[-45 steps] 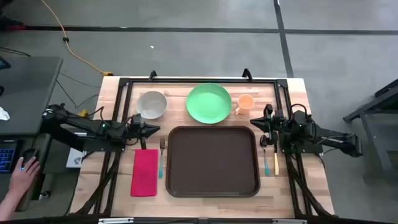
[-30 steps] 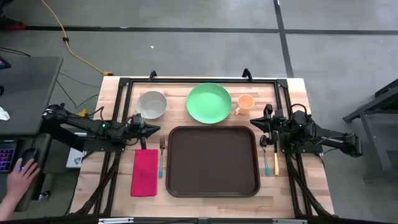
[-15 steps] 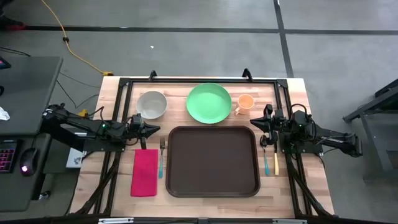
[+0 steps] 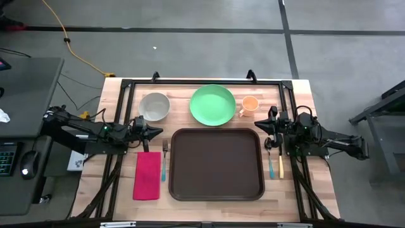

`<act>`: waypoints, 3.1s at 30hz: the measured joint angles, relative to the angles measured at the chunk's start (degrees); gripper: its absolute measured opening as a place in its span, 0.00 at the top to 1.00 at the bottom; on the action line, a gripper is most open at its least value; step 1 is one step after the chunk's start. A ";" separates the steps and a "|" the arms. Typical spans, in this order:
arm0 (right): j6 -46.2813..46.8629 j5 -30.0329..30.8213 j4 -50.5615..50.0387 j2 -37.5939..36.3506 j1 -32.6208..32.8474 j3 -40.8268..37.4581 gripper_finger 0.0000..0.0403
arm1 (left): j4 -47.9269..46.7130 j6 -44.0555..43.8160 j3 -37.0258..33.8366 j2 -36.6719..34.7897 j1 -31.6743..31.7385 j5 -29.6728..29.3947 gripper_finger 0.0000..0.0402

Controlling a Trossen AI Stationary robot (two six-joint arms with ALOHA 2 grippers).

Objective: Set up tray

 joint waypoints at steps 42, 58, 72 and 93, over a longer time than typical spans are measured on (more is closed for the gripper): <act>-0.02 0.00 0.00 0.00 0.01 0.02 0.97 | 3.73 -18.82 0.00 -0.02 0.00 0.03 0.92; 13.55 0.02 4.52 0.00 0.01 0.02 0.97 | 15.27 -21.78 4.35 -0.02 0.00 -1.06 0.92; 12.05 3.29 23.49 -0.02 0.01 0.02 0.97 | 14.08 -14.93 7.23 0.00 0.00 -0.97 0.92; -3.59 7.81 7.75 6.58 -0.01 12.82 0.97 | 1.33 -14.93 7.28 -0.01 0.00 1.61 0.92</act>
